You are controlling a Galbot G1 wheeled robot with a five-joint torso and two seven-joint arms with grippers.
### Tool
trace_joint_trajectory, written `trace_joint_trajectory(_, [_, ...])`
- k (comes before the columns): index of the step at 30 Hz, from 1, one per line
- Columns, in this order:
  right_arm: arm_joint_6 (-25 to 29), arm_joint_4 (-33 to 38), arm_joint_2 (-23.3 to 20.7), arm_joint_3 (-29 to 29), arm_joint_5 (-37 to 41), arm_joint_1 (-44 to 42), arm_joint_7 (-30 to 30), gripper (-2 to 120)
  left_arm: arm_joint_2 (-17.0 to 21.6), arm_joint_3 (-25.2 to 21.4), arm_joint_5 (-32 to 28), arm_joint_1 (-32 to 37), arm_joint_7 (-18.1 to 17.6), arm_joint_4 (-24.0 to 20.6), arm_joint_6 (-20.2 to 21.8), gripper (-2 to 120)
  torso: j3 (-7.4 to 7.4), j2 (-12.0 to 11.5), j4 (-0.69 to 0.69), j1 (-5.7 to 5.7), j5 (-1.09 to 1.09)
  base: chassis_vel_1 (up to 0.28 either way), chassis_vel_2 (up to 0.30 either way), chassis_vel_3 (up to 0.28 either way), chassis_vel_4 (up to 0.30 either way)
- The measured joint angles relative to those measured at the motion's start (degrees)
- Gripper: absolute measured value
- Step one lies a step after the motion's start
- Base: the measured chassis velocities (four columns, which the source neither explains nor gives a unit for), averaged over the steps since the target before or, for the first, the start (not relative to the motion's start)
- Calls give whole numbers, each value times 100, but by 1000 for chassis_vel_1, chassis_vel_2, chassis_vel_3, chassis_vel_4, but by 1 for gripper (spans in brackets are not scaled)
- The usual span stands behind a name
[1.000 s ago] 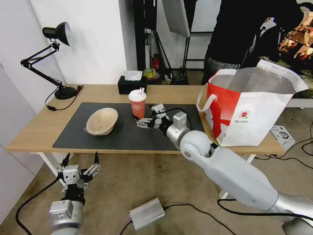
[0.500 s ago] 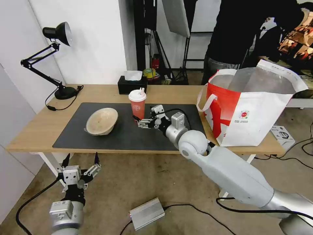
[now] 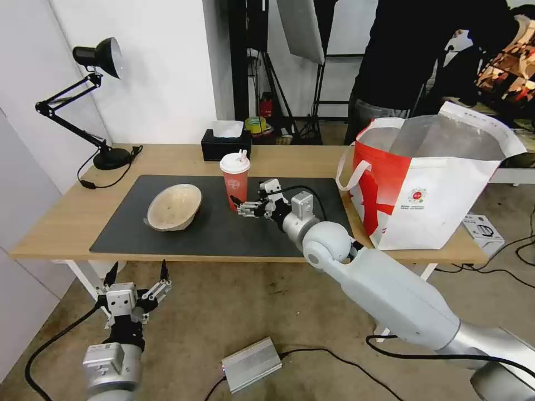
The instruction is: Pick up the trash from the table and place it into the takeout bag.
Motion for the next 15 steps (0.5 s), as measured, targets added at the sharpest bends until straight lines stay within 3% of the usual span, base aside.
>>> trace_joint_trajectory(15, [46, -466, 144, 90, 49, 58, -18, 100, 47, -41, -19, -13, -7, -1, -6, 100, 0, 0, 0, 0, 0, 0, 0, 0, 0])
